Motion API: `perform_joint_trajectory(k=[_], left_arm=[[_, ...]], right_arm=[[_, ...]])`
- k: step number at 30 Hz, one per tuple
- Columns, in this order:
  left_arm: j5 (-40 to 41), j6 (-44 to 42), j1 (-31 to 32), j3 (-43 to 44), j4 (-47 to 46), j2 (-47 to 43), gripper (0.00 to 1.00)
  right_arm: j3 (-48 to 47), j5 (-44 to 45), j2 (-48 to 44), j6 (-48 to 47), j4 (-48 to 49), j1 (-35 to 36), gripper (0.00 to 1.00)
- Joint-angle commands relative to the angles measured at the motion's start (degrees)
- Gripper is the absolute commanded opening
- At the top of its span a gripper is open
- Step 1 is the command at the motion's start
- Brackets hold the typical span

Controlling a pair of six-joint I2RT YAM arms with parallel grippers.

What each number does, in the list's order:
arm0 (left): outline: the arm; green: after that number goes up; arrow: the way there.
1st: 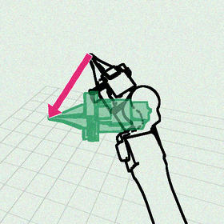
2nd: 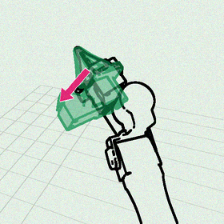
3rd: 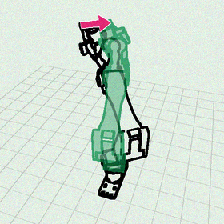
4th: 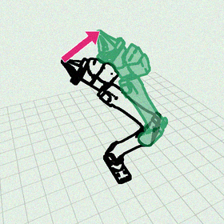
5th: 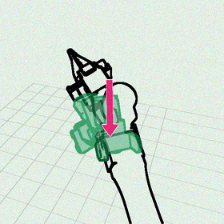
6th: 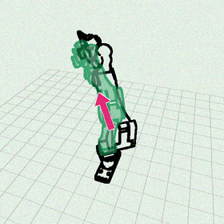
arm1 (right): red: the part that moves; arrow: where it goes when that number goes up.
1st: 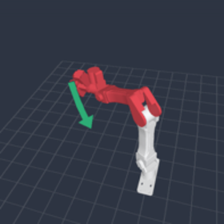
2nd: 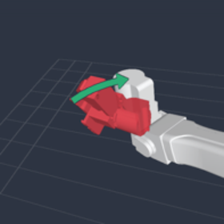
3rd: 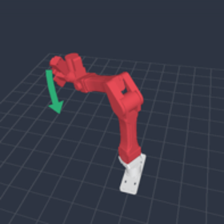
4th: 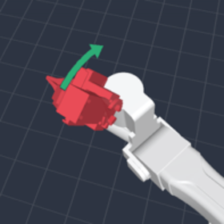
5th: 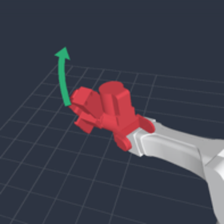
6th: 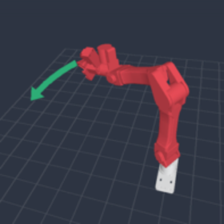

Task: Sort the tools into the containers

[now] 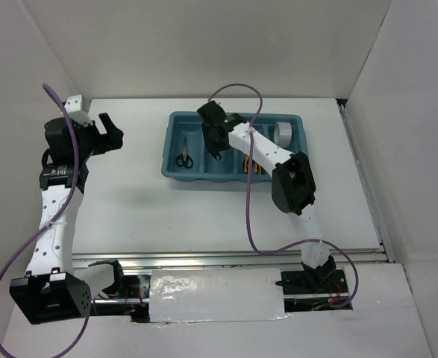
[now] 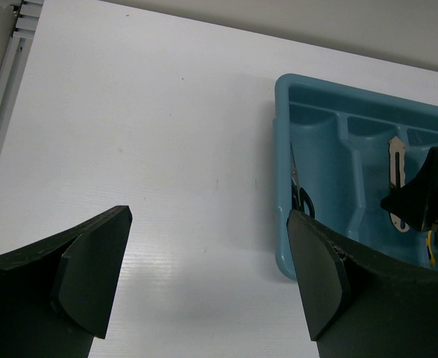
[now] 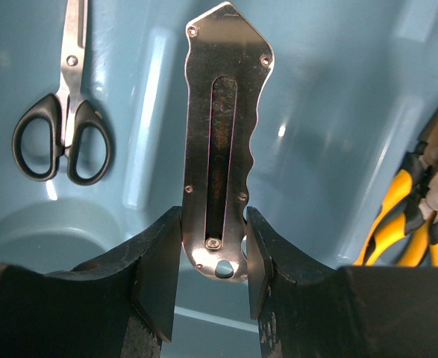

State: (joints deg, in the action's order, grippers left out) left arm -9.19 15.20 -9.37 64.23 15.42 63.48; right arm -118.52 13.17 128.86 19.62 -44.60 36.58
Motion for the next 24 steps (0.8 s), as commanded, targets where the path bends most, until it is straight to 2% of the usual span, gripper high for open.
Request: perform_joint_trajectory(k=[1,4,5,7,8,10,14,17,19,21,22,24], left_arm=[[0.14,-1.05,-0.39,-1.20,-2.32,-1.26,0.99],[-0.12,-2.63,-0.39,-1.21,-1.62,-0.39,0.99],[-0.56,-4.46,-0.48,-0.86,-0.93,0.14,0.99],[-1.62,-6.40,-0.39,-0.25,1.01,1.98,0.99],[-1.53,-8.24,-0.74,-0.16,1.45,2.78,0.99],[-2.14,-9.66,-1.53,0.98,2.07,5.15,0.99],[-3.99,-13.61,-4.16,6.34,6.19,10.86,0.99],[-1.80,-17.11,-5.30,10.39,9.89,15.08,0.99],[-2.14,-19.41,-6.10,9.52,8.85,16.58,0.99],[-2.85,-20.82,-7.42,7.42,7.18,17.72,0.99],[-2.33,-21.35,-7.51,7.06,5.95,18.51,0.99],[-2.32,-21.44,-8.12,6.79,6.20,21.57,0.99]], right_arm=[[-2.51,1.78,-0.27,1.05,1.44,0.16,0.10],[-1.54,-0.16,-0.88,-0.36,1.79,0.34,0.62],[-1.54,-0.51,-1.24,-0.72,1.80,0.34,0.82],[-1.45,-2.43,-1.94,-1.42,1.19,0.25,0.96],[-1.45,-2.62,-3.51,-1.60,1.01,0.34,1.00],[-1.28,-2.62,-5.80,-3.00,0.57,0.51,1.00],[1.26,-1.93,-17.19,-7.83,1.00,-2.20,1.00],[6.88,-5.15,-25.90,-11.70,1.45,-10.54,1.00],[12.24,-6.22,-31.00,-14.59,0.92,-19.03,1.00],[18.13,-7.10,-33.57,-17.58,0.30,-24.68,1.00],[20.76,-8.24,-36.63,-18.81,0.74,-30.02,1.00],[30.51,-8.95,-39.72,-21.79,5.63,-35.06,1.00]])
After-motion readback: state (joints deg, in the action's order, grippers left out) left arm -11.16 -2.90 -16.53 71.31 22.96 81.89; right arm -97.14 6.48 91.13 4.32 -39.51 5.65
